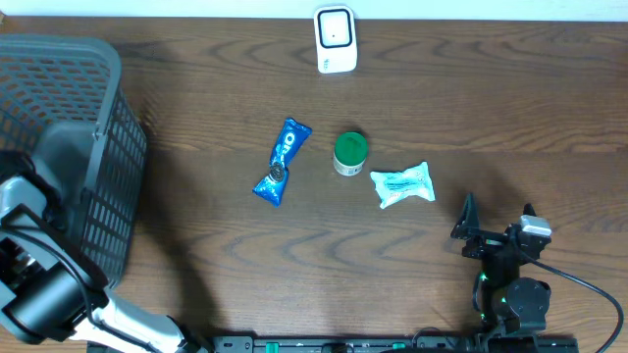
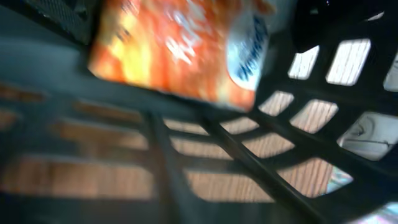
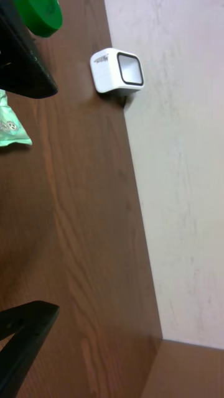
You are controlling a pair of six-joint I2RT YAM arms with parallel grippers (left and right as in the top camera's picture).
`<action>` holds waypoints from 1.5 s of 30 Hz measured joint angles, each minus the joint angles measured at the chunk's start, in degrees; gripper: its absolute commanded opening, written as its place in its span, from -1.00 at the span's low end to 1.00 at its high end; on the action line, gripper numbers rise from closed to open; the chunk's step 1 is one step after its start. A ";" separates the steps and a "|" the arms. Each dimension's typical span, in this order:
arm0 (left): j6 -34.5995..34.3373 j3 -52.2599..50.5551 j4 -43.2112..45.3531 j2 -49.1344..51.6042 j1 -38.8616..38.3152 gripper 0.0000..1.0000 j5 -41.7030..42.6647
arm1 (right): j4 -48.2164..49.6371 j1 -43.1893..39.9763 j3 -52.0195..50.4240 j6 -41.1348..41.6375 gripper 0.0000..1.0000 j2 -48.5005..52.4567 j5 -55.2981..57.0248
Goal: Scan the item barcode
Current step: 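Reach the left gripper into the basket and grasp the orange Kleenex pack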
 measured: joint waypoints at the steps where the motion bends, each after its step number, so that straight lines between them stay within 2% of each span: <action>1: 0.00 -0.35 0.68 -0.11 0.68 0.96 0.04 | 0.00 0.00 0.00 0.00 0.99 0.00 0.00; 15: -0.15 -6.64 10.78 -3.69 5.84 0.99 7.23 | 0.00 0.00 0.00 0.00 0.98 0.00 0.00; 18: -0.35 -7.61 12.11 -4.13 5.92 0.67 7.67 | 0.00 0.00 0.00 0.00 0.98 0.00 0.00; 21: -0.37 -7.63 13.22 -3.96 5.92 0.47 8.46 | 0.00 0.00 0.00 0.00 0.98 0.00 0.00; 24: -0.02 -7.74 13.49 -3.93 5.92 0.38 8.39 | 0.00 0.00 0.00 0.00 0.98 0.00 0.00; 26: 0.13 -7.76 13.53 -3.93 5.95 0.24 8.41 | 0.00 0.00 0.00 0.00 0.99 0.00 0.00; 28: 0.55 -7.78 13.57 -3.93 5.95 0.00 8.59 | 0.00 0.00 0.00 0.00 0.98 0.00 0.00; 29: 1.03 -7.78 13.62 -3.93 5.97 -0.04 8.74 | 0.00 0.00 0.00 0.00 0.99 0.00 0.00; 33: 1.86 -7.78 13.33 -4.55 6.45 -0.06 11.34 | 0.00 0.00 0.00 0.00 0.99 0.00 0.00; 38: 3.02 -8.66 12.09 -7.63 7.21 -0.06 19.85 | 0.00 0.00 0.00 0.00 0.99 0.00 0.00; 45: 3.17 -10.51 11.02 -20.70 5.95 0.00 34.49 | 0.00 0.00 0.00 0.02 0.98 0.02 -0.02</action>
